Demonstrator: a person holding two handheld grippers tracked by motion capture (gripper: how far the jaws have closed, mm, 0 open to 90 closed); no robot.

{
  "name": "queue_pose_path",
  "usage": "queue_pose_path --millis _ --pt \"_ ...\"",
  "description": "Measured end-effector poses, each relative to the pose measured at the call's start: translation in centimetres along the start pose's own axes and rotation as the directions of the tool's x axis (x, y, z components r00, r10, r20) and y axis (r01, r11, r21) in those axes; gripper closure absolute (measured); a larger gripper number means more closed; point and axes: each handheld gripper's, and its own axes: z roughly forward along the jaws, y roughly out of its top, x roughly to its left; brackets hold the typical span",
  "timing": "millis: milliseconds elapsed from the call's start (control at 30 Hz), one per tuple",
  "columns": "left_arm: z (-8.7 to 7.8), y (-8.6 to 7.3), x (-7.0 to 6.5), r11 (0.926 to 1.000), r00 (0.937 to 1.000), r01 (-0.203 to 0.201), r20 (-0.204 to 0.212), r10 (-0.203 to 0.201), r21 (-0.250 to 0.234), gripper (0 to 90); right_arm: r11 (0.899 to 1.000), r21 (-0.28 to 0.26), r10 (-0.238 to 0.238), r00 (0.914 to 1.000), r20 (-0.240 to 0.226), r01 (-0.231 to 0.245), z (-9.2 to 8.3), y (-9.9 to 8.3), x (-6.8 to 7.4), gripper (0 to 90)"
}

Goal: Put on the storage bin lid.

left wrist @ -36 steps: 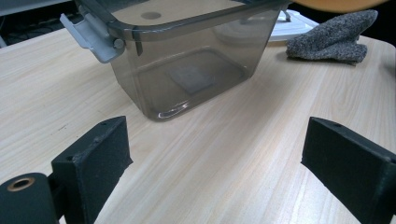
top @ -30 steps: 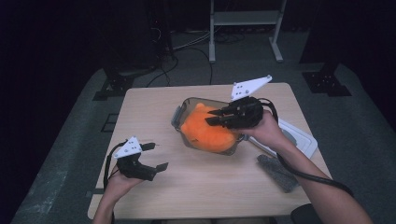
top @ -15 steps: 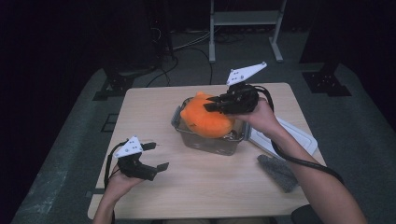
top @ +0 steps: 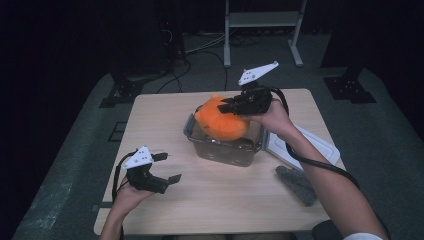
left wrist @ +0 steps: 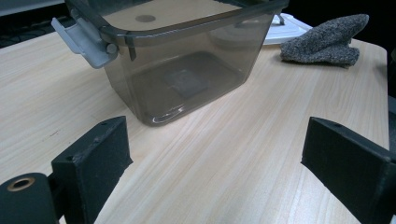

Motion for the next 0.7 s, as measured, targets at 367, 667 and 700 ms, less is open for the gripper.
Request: queue_pose_path --millis 367,667,700 --pt "-0.1 -0.1 0.0 1.0000 1.0000 0.005 0.001 -0.005 -0.003 6.9 0.999 0.019 0.036 0.9994 0.004 -0.036 1.6 -0.9 -1.7 74.5" --pt "-0.1 0.0 0.1 1.0000 1.0000 0.005 0.001 -0.005 -0.003 6.9 0.998 0.035 0.051 0.9986 0.010 -0.052 2.6 -1.9 -2.8 74.5" --pt "-0.1 0.0 0.1 1.0000 1.0000 0.006 0.000 -0.006 -0.004 6.9 0.998 0.037 0.052 0.9986 0.011 -0.053 2.7 -2.0 -2.9 74.5"
